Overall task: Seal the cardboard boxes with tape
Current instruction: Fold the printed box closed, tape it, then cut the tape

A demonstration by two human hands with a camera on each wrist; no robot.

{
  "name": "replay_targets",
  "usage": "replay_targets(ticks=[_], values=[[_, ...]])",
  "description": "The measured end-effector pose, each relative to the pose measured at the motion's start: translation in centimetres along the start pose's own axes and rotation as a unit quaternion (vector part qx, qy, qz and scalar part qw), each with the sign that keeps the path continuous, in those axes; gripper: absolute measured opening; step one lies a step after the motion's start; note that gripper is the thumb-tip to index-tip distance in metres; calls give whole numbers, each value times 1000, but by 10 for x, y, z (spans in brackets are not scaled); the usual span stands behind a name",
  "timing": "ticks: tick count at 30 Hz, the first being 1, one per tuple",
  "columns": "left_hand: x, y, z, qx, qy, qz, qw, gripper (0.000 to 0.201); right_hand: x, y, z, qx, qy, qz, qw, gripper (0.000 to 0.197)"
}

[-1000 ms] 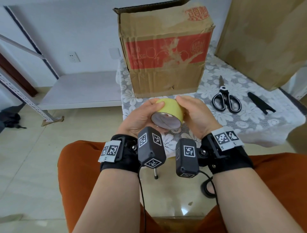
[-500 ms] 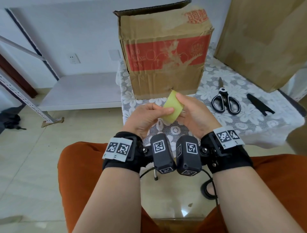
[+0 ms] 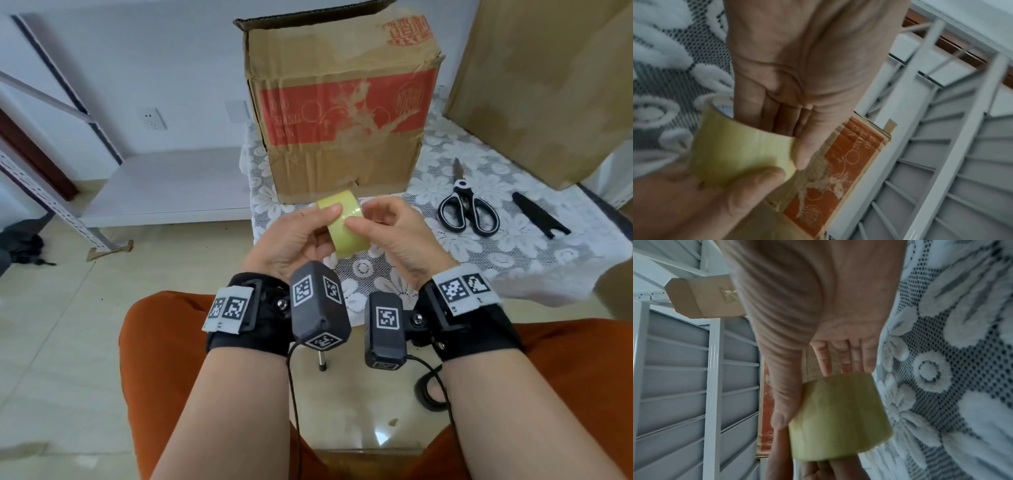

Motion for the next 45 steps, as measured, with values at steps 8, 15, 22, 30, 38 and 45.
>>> replay_targets(ticks=[8,15,22,30,38,45], values=[[0,1,3,-18,-4,-112,994,24,-4,-6,-2,34,-52,43,997,12],[3,-1,4,-17,27,-143,989,50,-10,-11,-5,33,-13,30,999,15],[9,-2,3,-10,28,-179,983,35,-20,-14,-8,60,-63,14,996,21],[5,-3,2,-9,27,-165,986,27,-23,-12,-8,49,-47,-22,997,27],[9,-7,8,-2,40,-182,982,39,-6,-13,-7,52,33,-44,997,12],[10,-9,10,-1,44,-207,977,36,-10,-4,-4,40,7,-31,999,15]])
Point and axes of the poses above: each hand's wrist, its own z-axis towards the middle knuckle, its own x-axis out of the back of the hand, y = z × x, the point moved 10 cm from there along z, towards the middle knuckle, and after that the axes turned 8 degrees about -z, right-handed, at the moved point
